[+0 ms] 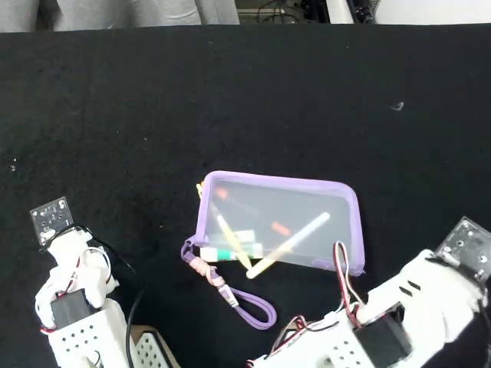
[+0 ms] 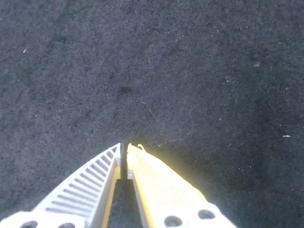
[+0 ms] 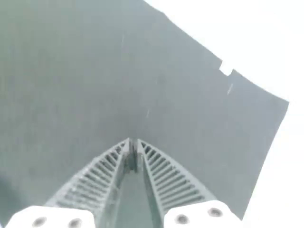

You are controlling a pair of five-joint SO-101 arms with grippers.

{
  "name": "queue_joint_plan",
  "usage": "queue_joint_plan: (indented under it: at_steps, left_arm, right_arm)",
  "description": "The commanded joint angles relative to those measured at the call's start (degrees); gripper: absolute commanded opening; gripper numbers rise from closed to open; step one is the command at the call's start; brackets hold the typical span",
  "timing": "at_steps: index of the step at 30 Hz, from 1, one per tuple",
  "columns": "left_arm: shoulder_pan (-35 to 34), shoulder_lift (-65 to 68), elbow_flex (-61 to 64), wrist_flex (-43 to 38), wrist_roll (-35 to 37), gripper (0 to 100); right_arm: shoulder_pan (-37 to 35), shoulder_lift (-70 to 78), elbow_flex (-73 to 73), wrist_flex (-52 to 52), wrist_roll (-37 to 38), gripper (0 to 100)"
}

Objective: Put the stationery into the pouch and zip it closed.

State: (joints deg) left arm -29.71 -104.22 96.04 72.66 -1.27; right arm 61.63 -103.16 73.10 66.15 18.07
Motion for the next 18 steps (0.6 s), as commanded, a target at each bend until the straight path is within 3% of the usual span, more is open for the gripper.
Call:
queue_joint_plan:
  at_steps: [1,12,18]
  left_arm:
    - [-0.5,-0.1,1.4,0.3,0.4,3]
    - [-0.5,-0.1,1.4,0.3,0.4,3]
    - [-0.4,-0.1,1.4,0.3,0.5,3]
  right_arm:
    - [-1.9,-9.3,-8.7,-2.2,-0.3,1.1]
    - [-11.8,-9.3,-10.4,-3.8,0.1,1.1]
    - [-21.5,-5.0,-15.5,6.6,12.4,1.2]
